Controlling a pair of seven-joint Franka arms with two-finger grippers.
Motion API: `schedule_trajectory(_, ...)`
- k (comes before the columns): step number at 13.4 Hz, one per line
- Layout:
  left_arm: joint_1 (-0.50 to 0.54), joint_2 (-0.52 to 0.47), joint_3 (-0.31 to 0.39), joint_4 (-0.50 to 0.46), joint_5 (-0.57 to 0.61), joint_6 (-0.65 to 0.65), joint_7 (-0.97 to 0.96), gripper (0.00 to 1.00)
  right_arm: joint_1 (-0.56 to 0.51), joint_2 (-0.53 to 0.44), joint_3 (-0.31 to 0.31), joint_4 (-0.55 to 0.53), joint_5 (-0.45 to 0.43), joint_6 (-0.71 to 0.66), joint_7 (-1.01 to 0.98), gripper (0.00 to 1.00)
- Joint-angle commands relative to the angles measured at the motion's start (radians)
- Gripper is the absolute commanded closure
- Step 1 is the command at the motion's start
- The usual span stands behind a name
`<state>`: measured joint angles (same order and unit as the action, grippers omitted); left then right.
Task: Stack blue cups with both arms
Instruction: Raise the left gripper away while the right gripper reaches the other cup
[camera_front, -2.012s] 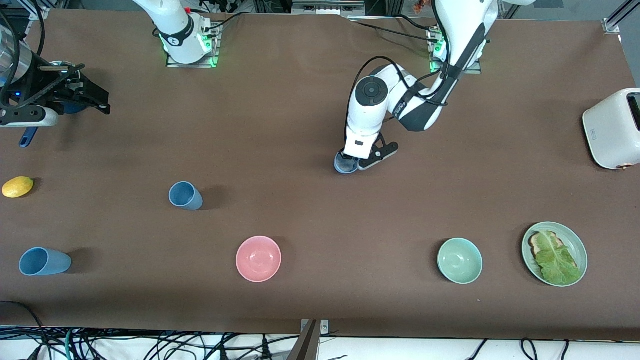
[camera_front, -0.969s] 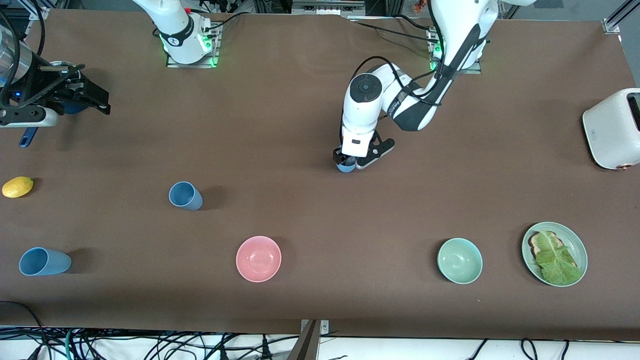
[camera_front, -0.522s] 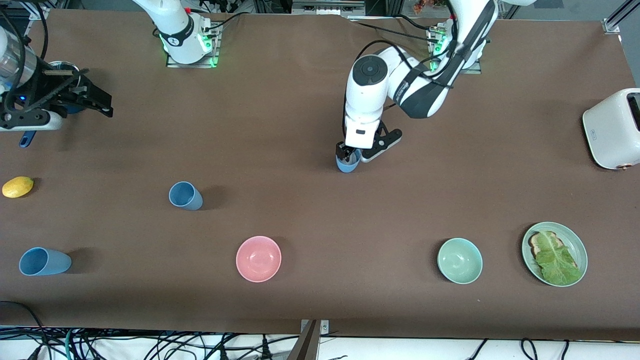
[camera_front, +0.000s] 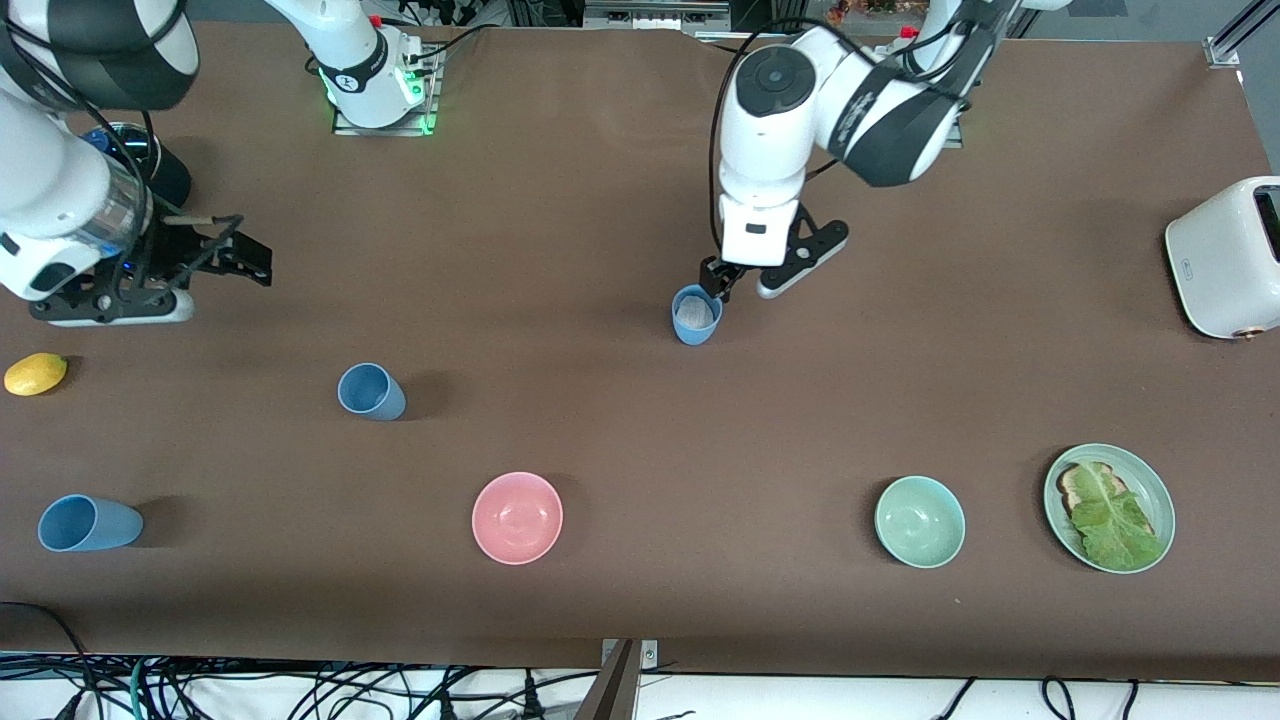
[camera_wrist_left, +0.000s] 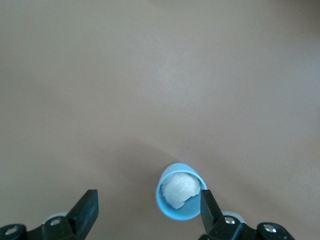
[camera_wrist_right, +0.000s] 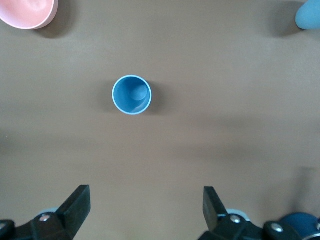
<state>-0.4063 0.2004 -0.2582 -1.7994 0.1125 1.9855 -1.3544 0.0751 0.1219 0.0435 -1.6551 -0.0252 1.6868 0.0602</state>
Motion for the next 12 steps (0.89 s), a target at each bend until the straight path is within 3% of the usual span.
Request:
schedule_trajectory(1,0.093,-0.044,0.000,0.067,-0.068,-0.132,0.208,0.09,0.002,0.048,-0.001,0.000,0.001,0.062,-0.023,0.00)
schedule_trajectory(10,0.346,-0.107,0.007,0.089,-0.100,-0.264,0.690,0.07,-0.014,0.252,-0.007,-0.018,0.005,0.358,-0.102,0.01)
schedule_trajectory(12,0.394,-0.118,0.013,0.090,-0.100,-0.277,0.788,0.07,-0.015,0.274,-0.007,-0.049,0.005,0.416,-0.103,0.06)
